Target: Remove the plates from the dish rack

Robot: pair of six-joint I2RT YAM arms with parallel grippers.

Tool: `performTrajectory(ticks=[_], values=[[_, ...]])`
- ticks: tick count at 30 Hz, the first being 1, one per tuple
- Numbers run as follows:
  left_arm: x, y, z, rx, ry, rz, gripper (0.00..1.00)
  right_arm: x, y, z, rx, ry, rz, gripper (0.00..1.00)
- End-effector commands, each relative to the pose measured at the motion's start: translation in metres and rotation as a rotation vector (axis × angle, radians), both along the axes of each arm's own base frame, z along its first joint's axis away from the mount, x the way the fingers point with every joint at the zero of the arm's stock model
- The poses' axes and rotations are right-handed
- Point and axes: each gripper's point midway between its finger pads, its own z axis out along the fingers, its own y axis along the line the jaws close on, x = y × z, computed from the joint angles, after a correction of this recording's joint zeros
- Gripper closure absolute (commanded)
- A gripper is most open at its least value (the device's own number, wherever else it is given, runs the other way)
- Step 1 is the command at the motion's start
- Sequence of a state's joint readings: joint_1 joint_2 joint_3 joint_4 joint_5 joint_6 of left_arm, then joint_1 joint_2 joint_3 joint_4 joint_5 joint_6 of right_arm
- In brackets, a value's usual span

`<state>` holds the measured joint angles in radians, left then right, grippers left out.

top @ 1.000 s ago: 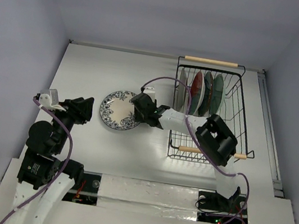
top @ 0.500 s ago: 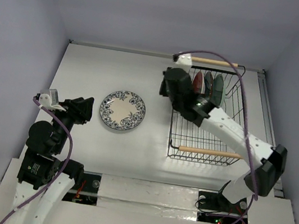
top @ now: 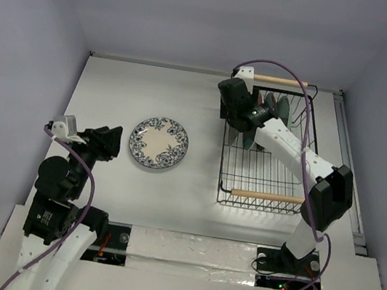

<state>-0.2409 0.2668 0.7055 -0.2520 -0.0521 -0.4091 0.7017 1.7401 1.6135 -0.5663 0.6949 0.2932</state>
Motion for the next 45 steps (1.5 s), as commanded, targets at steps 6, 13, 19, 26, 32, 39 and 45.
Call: performTrajectory(ticks=[6,13,19,26,32,39,45], values=[[0.001,-0.005,0.008,-0.006,-0.035,-0.026,0.55,0.029,-0.018,-0.004,-0.060,0.008,-0.069,0.48],[0.000,-0.005,0.009,-0.007,-0.040,-0.027,0.55,0.037,-0.018,-0.035,-0.111,0.067,-0.078,0.68],[0.001,-0.007,0.008,-0.005,-0.040,-0.035,0.55,0.040,-0.025,0.006,-0.123,-0.008,-0.088,0.95],[0.001,-0.006,0.009,-0.006,-0.040,-0.033,0.55,0.033,-0.043,0.066,-0.156,-0.106,-0.103,1.00],[0.002,-0.007,0.008,-0.005,-0.035,-0.036,0.55,0.014,-0.054,0.139,-0.114,-0.230,-0.114,1.00],[0.003,-0.008,0.007,-0.004,-0.032,-0.038,0.55,-0.024,-0.071,0.221,0.009,-0.386,-0.134,1.00],[0.003,-0.008,0.007,-0.004,-0.032,-0.041,0.55,-0.054,-0.005,0.263,0.419,-0.486,0.204,1.00]])
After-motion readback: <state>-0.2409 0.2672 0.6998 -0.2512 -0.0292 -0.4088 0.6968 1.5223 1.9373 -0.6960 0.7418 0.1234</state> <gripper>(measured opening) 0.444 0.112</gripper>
